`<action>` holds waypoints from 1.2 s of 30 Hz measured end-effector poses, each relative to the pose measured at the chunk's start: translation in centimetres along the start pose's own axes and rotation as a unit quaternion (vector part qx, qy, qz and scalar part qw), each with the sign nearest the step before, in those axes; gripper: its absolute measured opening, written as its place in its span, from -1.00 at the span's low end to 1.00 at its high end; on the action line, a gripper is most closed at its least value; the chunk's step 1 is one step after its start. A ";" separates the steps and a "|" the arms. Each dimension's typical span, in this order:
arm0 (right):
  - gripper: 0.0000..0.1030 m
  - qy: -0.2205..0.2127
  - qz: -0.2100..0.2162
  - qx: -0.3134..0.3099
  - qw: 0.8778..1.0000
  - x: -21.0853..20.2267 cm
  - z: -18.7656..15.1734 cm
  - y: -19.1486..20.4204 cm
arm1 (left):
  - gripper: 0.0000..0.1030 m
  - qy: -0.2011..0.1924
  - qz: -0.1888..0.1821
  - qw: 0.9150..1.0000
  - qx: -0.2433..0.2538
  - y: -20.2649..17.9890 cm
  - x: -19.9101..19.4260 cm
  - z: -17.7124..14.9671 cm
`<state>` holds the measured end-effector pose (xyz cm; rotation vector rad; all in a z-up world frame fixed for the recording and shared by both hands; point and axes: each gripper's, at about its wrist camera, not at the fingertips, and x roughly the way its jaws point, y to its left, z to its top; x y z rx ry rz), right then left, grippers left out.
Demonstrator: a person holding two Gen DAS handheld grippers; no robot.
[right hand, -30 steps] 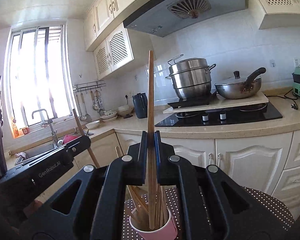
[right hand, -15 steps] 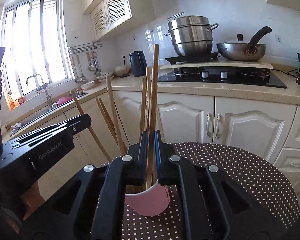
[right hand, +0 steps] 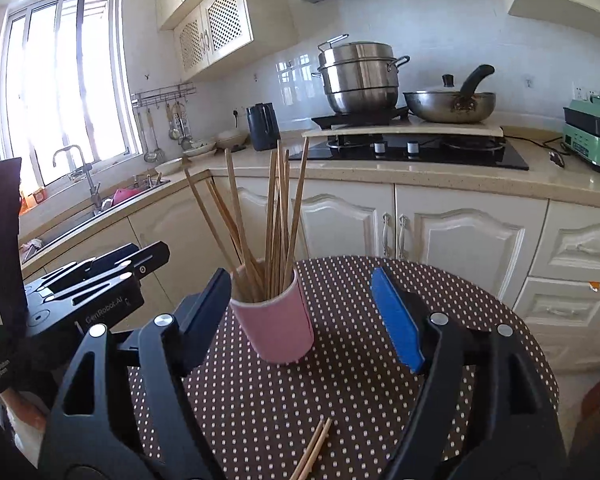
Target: Organize utensils
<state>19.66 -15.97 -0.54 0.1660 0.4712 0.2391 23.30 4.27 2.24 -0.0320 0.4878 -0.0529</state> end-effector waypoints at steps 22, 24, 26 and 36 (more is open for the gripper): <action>0.56 0.204 -0.106 0.031 0.973 1.7 -14.6 -0.8 | -0.02 0.131 -0.041 0.990 0.031 0.2 -3.2 -13.6; 0.57 0.207 -0.119 0.019 0.971 2.1 -14.7 -0.4 | -0.02 0.134 -0.040 0.990 0.033 0.2 -3.2 -14.0; 0.56 0.208 -0.128 0.007 0.970 2.7 -14.8 0.1 | -0.02 0.138 -0.039 0.989 0.033 0.2 -3.1 -14.3; -0.71 0.205 -0.122 -0.055 0.969 3.8 -14.5 3.1 | -0.02 0.163 -0.064 0.984 0.030 -1.1 -2.1 -14.7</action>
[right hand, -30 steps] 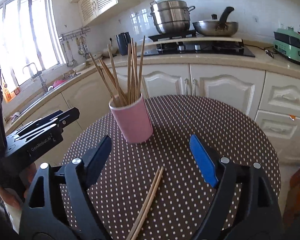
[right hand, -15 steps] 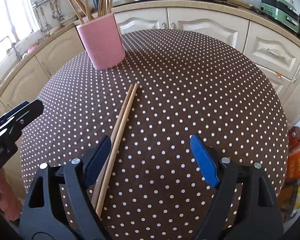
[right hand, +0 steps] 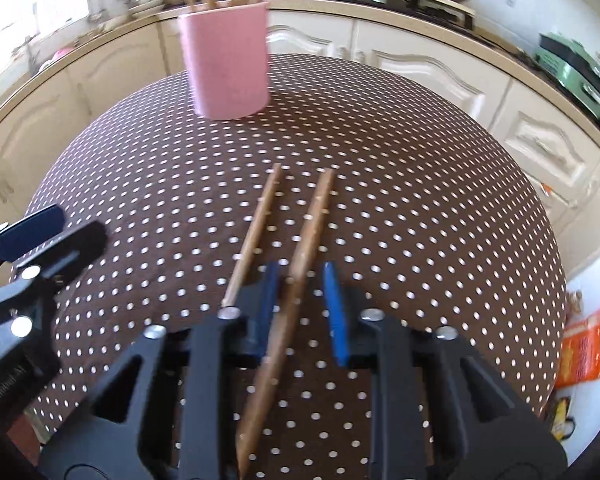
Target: Organize utensils
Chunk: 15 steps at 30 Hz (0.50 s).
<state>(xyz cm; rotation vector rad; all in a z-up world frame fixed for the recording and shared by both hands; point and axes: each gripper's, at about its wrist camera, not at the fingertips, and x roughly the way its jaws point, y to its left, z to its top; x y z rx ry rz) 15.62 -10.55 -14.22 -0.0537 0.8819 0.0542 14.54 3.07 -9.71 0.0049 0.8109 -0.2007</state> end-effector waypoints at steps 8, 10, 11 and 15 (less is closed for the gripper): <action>-0.89 -0.009 0.074 0.064 0.995 -0.6 -1.2 -4.5 | -0.02 0.036 -0.052 0.998 0.023 -3.7 1.9 0.6; -0.89 -0.015 0.092 0.079 0.993 -0.9 -1.4 -5.6 | -0.02 0.045 -0.047 0.997 0.033 -4.7 2.6 0.9; -0.89 -0.020 0.099 0.085 0.991 -1.2 -1.4 -6.1 | -0.02 0.052 -0.043 0.997 0.037 -5.2 3.1 0.9; -0.89 -0.036 0.110 0.097 0.989 -2.2 -1.2 -7.4 | -0.02 0.085 0.000 0.995 0.058 -6.9 5.4 1.5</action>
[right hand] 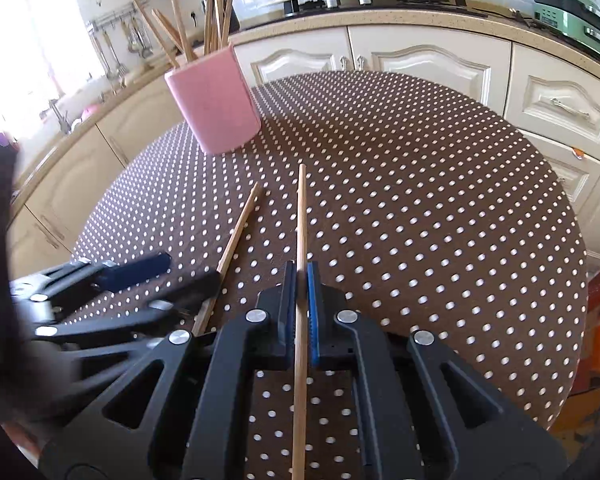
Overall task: Organize utensils
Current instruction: 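Lift both chopsticks and carry them over the pink cup with both grippers, then drop the chopsticks into the pink cup and open both grippers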
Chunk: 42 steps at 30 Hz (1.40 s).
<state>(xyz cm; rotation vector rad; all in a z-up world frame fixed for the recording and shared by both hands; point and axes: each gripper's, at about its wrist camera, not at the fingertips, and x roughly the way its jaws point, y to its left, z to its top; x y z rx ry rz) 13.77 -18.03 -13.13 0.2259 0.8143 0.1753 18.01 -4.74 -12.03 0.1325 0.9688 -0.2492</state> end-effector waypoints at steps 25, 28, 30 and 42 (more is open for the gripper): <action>-0.89 -0.199 0.045 -0.025 0.979 -5.7 10.7 3.1 | -0.87 -0.245 0.024 0.969 -0.031 3.5 -11.0 7.4; -0.89 -0.217 0.050 -0.034 0.974 -6.2 12.5 4.2 | -0.87 -0.266 0.027 0.963 -0.041 4.5 -12.2 9.3; -0.89 -0.233 0.052 -0.042 0.970 -6.7 14.0 5.1 | -0.87 -0.281 0.039 0.958 -0.045 5.1 -13.0 10.7; -0.89 -0.272 0.048 -0.070 0.959 -5.7 22.5 8.5 | -0.87 -0.349 0.057 0.933 -0.066 7.9 -17.7 17.6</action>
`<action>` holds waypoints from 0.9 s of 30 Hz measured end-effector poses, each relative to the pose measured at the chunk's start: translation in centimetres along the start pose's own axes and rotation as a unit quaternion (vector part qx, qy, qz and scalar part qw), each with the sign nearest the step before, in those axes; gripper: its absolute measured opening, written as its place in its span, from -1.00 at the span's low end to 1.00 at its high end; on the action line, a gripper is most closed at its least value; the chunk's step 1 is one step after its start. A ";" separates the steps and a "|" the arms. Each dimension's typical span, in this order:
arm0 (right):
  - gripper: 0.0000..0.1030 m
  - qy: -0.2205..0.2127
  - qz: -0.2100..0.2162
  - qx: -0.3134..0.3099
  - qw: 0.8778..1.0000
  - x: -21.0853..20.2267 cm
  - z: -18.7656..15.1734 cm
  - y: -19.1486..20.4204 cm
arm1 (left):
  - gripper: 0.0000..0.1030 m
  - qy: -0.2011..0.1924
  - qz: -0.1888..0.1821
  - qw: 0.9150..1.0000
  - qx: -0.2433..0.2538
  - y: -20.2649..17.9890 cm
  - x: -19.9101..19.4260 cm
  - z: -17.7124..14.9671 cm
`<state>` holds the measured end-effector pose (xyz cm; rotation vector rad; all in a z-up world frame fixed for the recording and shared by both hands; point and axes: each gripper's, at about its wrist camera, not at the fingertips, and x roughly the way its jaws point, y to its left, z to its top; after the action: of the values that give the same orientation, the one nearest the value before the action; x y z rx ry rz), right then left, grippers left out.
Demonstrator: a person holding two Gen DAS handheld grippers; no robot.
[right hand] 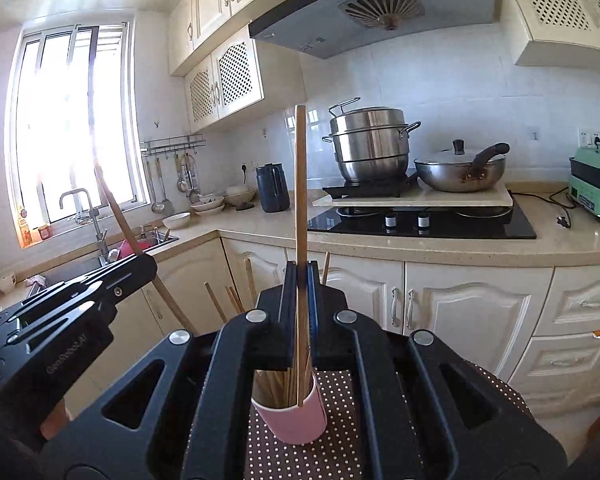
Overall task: Organize utensils
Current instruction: 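Drop the chopsticks into the pink cup and open both grippers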
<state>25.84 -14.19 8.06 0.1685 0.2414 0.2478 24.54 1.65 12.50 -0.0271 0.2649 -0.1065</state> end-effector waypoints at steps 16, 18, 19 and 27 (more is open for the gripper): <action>-0.86 0.184 0.022 0.028 0.982 9.8 -8.0 -2.3 | -0.78 0.121 0.044 0.992 0.005 2.5 9.4 -7.9; -0.83 0.189 0.016 0.023 0.982 9.1 -8.7 -2.7 | -0.52 0.125 0.047 0.991 0.003 2.9 9.0 -8.4; -0.76 0.192 0.017 0.025 0.981 8.6 -9.1 -3.0 | -0.51 0.123 0.047 0.991 0.000 3.1 8.6 -8.5; 0.42 0.146 0.000 -0.008 0.989 -1.1 -10.5 -3.0 | -0.22 0.106 0.060 0.993 0.002 2.8 1.4 -10.3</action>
<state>22.83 -15.94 -2.34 0.1163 0.5305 0.2740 23.43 4.17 2.10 0.0034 0.4771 0.0096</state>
